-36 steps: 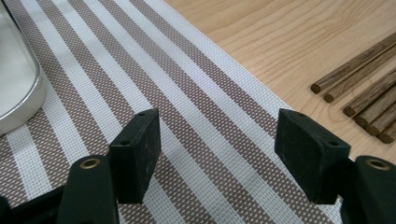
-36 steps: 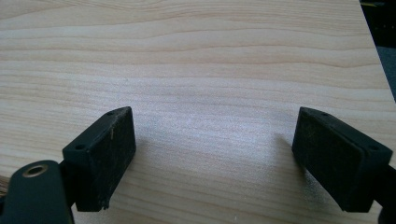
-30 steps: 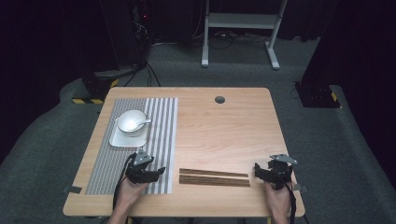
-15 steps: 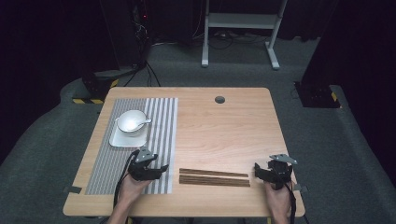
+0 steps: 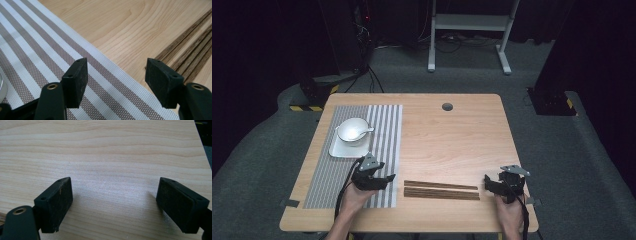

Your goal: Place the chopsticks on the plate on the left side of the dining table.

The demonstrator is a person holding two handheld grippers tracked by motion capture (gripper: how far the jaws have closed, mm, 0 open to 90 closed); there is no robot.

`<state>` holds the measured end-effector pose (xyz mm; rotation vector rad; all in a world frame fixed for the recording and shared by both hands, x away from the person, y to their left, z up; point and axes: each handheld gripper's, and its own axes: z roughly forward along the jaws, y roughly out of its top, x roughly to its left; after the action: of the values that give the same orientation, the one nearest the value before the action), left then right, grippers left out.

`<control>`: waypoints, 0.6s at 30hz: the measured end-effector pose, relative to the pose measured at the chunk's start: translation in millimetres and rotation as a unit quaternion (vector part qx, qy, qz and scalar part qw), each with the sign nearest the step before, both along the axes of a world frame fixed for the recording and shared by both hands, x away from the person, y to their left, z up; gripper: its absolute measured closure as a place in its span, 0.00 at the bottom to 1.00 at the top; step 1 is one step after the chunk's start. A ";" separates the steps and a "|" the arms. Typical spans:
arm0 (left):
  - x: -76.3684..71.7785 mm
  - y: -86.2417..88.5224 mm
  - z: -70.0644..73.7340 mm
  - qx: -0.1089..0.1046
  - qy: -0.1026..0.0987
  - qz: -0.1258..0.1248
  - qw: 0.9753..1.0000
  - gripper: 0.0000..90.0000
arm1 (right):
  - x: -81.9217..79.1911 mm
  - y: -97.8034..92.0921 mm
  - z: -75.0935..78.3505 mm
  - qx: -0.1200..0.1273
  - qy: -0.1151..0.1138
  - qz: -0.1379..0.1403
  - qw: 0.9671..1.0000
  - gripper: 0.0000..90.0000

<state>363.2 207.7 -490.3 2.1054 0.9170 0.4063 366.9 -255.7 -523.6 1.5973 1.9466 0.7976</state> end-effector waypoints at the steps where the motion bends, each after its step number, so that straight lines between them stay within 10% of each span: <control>1: 0.4 -0.7 0.5 -0.003 0.000 0.000 1.000 0.39 | 0.0 0.0 0.0 0.000 0.000 0.000 1.000 0.15; 18: 7.9 -5.8 7.4 -0.006 0.001 -0.021 1.000 0.39 | 0.0 0.2 0.0 0.000 0.000 0.001 1.000 0.15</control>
<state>371.0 201.8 -482.9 2.1113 0.8717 0.3766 366.9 -255.6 -523.6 1.5943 1.9491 0.7981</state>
